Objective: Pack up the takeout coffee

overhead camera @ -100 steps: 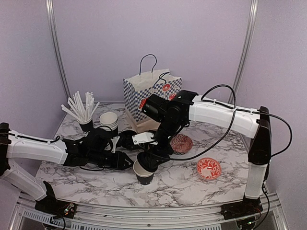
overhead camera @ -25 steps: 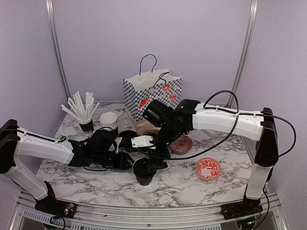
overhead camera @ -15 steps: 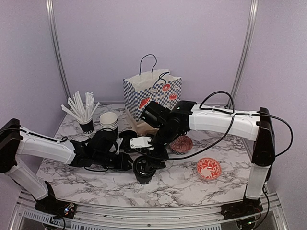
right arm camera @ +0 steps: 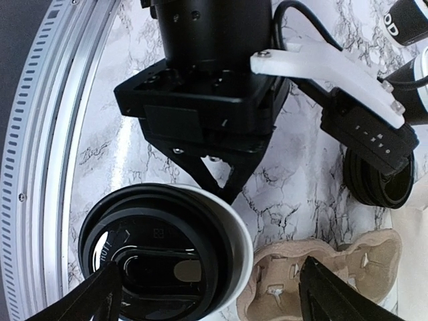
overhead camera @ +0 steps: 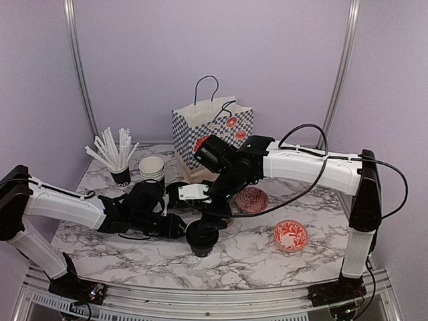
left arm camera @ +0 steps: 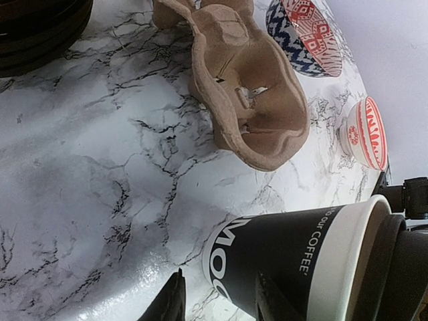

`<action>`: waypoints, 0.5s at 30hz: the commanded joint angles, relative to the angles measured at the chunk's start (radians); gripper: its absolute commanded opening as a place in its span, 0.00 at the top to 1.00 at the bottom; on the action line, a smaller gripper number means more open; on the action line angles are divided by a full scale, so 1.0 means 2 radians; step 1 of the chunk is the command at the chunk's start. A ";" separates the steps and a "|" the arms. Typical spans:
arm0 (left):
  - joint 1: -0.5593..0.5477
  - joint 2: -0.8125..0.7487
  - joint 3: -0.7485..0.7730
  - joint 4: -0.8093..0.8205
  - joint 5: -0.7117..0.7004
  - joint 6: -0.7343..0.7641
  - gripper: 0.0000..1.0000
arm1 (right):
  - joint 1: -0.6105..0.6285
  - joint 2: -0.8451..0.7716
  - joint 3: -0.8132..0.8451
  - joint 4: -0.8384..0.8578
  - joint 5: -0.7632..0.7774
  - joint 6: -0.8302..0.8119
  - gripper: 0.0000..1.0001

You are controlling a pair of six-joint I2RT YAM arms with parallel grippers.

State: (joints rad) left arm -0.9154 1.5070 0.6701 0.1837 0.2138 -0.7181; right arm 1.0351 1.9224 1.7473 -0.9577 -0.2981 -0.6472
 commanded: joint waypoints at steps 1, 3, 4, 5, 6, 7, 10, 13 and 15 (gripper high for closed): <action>0.001 0.003 0.002 0.014 0.008 0.007 0.64 | -0.007 0.012 0.026 0.003 0.014 0.012 0.11; 0.001 0.002 0.002 0.014 0.008 0.007 0.64 | -0.008 0.016 0.027 0.003 0.018 0.014 0.12; 0.001 0.002 0.001 0.014 0.008 0.007 0.64 | -0.008 0.017 0.028 0.003 0.021 0.015 0.12; 0.001 0.001 0.001 0.014 0.008 0.008 0.64 | -0.008 0.018 0.029 0.003 0.023 0.016 0.12; 0.001 0.001 0.001 0.014 0.008 0.007 0.64 | -0.009 0.019 0.030 0.003 0.026 0.016 0.13; 0.001 0.000 0.000 0.014 0.008 0.007 0.64 | -0.010 0.020 0.032 0.004 0.029 0.018 0.13; 0.001 -0.002 -0.001 0.014 0.007 0.007 0.64 | -0.011 0.024 0.034 0.006 0.038 0.021 0.14; 0.001 -0.003 -0.002 0.015 0.008 0.007 0.64 | -0.014 0.028 0.039 0.009 0.043 0.028 0.15; 0.001 -0.003 -0.003 0.015 0.007 0.007 0.64 | -0.016 0.030 0.043 0.010 0.047 0.031 0.16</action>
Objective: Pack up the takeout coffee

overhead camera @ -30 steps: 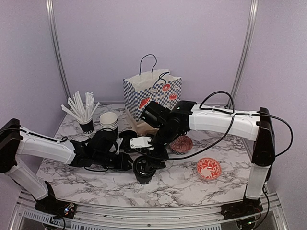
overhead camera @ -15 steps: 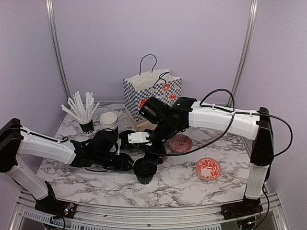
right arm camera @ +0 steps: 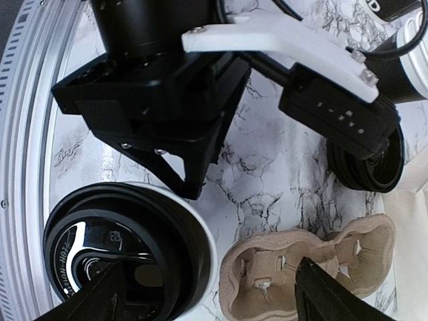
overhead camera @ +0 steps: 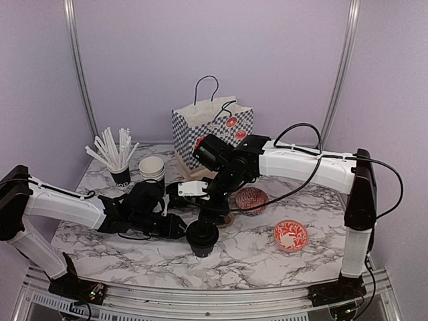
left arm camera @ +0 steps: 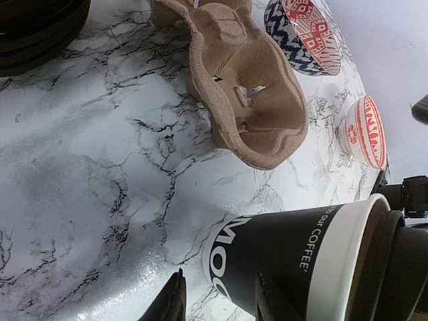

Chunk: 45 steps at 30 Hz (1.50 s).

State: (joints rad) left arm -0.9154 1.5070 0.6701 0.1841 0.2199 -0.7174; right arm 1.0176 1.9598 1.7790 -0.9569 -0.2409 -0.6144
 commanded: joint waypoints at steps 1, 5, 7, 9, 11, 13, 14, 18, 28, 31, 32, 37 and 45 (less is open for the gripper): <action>0.001 -0.003 -0.004 0.015 0.004 0.006 0.64 | -0.008 0.013 0.029 0.010 0.021 0.017 0.16; 0.001 -0.004 -0.004 0.015 0.005 0.005 0.64 | -0.010 0.016 0.036 0.011 0.027 0.021 0.17; 0.001 -0.006 -0.005 0.016 0.004 0.005 0.64 | -0.011 0.017 0.036 0.011 0.027 0.021 0.17; 0.001 -0.007 -0.007 0.016 0.004 0.005 0.64 | -0.011 0.018 0.036 0.011 0.029 0.023 0.17; 0.001 -0.007 -0.007 0.017 0.005 0.005 0.64 | -0.011 0.019 0.034 0.012 0.032 0.024 0.17; 0.000 -0.007 -0.009 0.017 0.006 0.006 0.64 | -0.012 0.019 0.035 0.013 0.039 0.024 0.17; 0.001 -0.007 -0.009 0.017 0.006 0.005 0.64 | -0.011 0.018 0.035 0.014 0.041 0.024 0.18; 0.001 -0.007 -0.010 0.018 0.006 0.006 0.64 | -0.011 0.015 0.039 0.014 0.043 0.027 0.18; 0.001 -0.005 -0.008 0.018 0.007 0.007 0.64 | -0.011 -0.013 0.032 0.011 0.035 0.026 0.17; 0.001 -0.003 -0.007 0.018 0.007 0.008 0.64 | -0.011 -0.023 0.029 0.006 0.017 0.021 0.14; 0.001 -0.003 -0.006 0.018 0.008 0.007 0.64 | -0.011 -0.028 0.027 0.004 0.007 0.016 0.11; 0.001 -0.002 -0.005 0.017 0.009 0.009 0.64 | -0.009 -0.049 0.005 -0.030 -0.070 -0.043 0.01; 0.002 0.002 -0.001 0.016 0.010 0.011 0.64 | -0.004 -0.044 -0.020 -0.031 -0.042 -0.050 0.01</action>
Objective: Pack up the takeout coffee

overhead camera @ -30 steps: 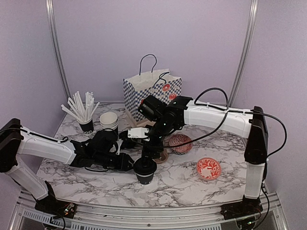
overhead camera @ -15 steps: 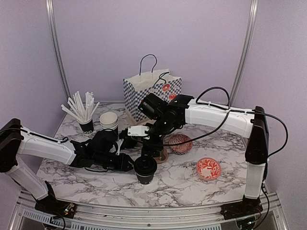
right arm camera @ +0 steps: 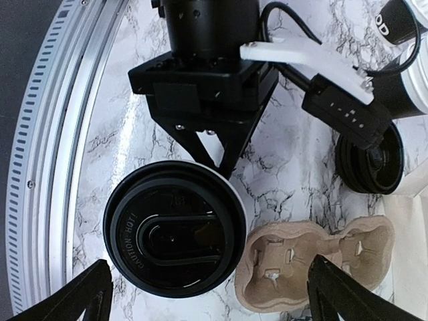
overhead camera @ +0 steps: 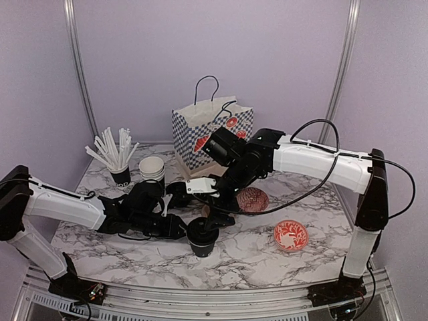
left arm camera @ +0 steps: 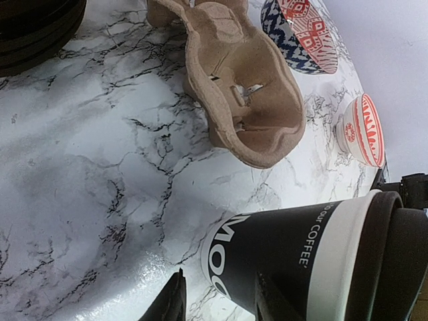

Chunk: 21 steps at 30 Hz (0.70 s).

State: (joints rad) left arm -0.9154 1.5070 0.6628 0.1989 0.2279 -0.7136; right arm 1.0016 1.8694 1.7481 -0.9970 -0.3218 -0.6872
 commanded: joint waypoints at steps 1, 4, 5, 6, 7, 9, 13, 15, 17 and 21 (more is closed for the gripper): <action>0.001 0.002 0.003 0.009 0.006 0.009 0.64 | 0.006 0.003 -0.004 -0.014 -0.002 -0.015 0.01; 0.001 0.002 0.003 0.008 0.005 0.009 0.64 | 0.012 0.009 -0.005 -0.017 0.001 -0.018 0.01; 0.001 0.003 0.003 0.008 0.005 0.009 0.64 | 0.013 0.010 -0.006 -0.017 0.003 -0.018 0.01; 0.001 0.003 0.003 0.008 0.005 0.009 0.64 | 0.014 0.012 -0.007 -0.016 0.005 -0.018 0.01; 0.001 0.003 0.003 0.008 0.005 0.008 0.64 | 0.015 0.014 -0.007 -0.015 0.006 -0.018 0.01; 0.002 0.003 0.002 0.008 0.006 0.008 0.64 | 0.017 0.017 -0.006 -0.013 0.009 -0.017 0.01; 0.001 0.003 0.001 0.008 0.006 0.008 0.64 | 0.020 0.026 -0.004 -0.014 0.019 -0.016 0.01; 0.001 0.002 0.000 0.008 0.005 0.008 0.64 | 0.022 0.030 -0.004 -0.015 0.020 -0.016 0.01; 0.001 0.002 0.000 0.009 0.005 0.009 0.64 | 0.024 0.032 -0.004 -0.015 0.021 -0.016 0.01; 0.001 0.004 -0.001 0.009 0.005 0.009 0.64 | 0.025 0.036 -0.003 -0.015 0.023 -0.015 0.01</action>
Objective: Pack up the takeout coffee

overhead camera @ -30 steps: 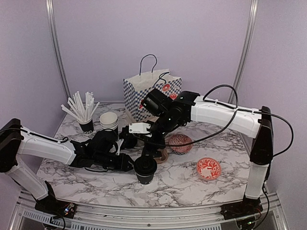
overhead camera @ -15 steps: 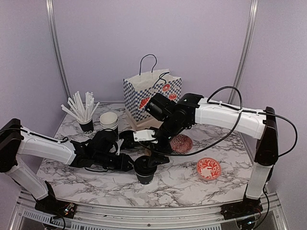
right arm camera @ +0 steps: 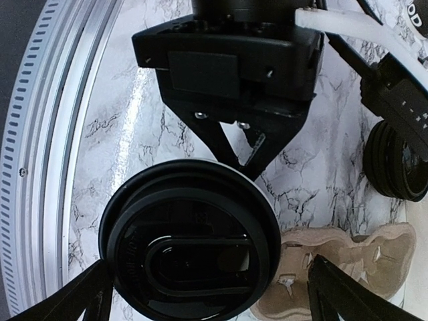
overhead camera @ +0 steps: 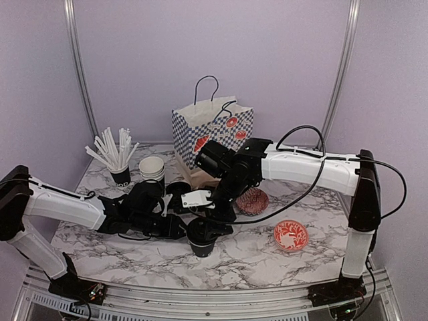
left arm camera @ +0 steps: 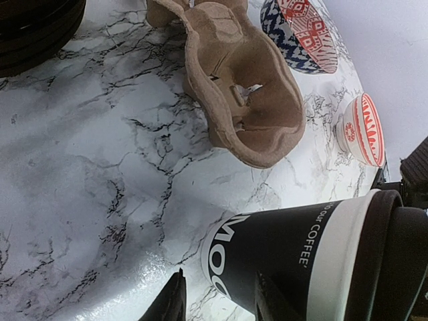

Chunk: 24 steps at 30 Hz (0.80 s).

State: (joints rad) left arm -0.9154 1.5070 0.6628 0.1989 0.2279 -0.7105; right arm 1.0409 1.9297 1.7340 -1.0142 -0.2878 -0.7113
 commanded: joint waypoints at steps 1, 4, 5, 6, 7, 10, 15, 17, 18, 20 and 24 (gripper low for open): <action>0.001 0.004 -0.001 0.009 0.006 0.008 0.64 | 0.005 0.007 0.005 -0.006 0.007 -0.002 0.02; 0.001 0.004 -0.001 0.010 0.006 0.008 0.64 | 0.005 0.010 0.007 -0.007 0.007 -0.001 0.06; 0.001 0.006 -0.001 0.010 0.006 0.008 0.64 | 0.005 0.011 0.009 -0.007 0.007 -0.001 0.08; 0.001 0.006 -0.001 0.011 0.006 0.008 0.64 | 0.005 0.012 0.010 -0.007 0.006 0.000 0.10; 0.002 0.006 -0.002 0.012 0.006 0.008 0.64 | 0.005 0.014 0.012 -0.008 0.006 -0.001 0.11; 0.001 0.007 -0.002 0.014 0.007 0.007 0.64 | 0.005 0.021 0.018 -0.014 0.004 0.000 0.14; 0.001 0.009 -0.002 0.016 0.010 0.006 0.64 | 0.005 0.026 0.019 -0.015 -0.001 0.003 0.19; 0.001 0.009 -0.003 0.017 0.010 0.006 0.64 | 0.005 0.027 0.020 -0.017 -0.001 0.003 0.21; 0.001 0.009 -0.003 0.017 0.010 0.006 0.64 | 0.005 0.027 0.020 -0.017 -0.003 0.004 0.21; 0.001 0.010 -0.003 0.018 0.010 0.005 0.64 | 0.005 0.026 0.021 -0.018 -0.008 0.005 0.22; 0.001 0.013 -0.001 0.022 0.012 0.003 0.64 | 0.005 0.026 0.025 -0.019 -0.019 0.009 0.22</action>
State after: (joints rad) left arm -0.9154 1.5162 0.6628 0.2119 0.2295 -0.7109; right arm 1.0428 1.9587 1.7386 -1.0309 -0.3012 -0.7071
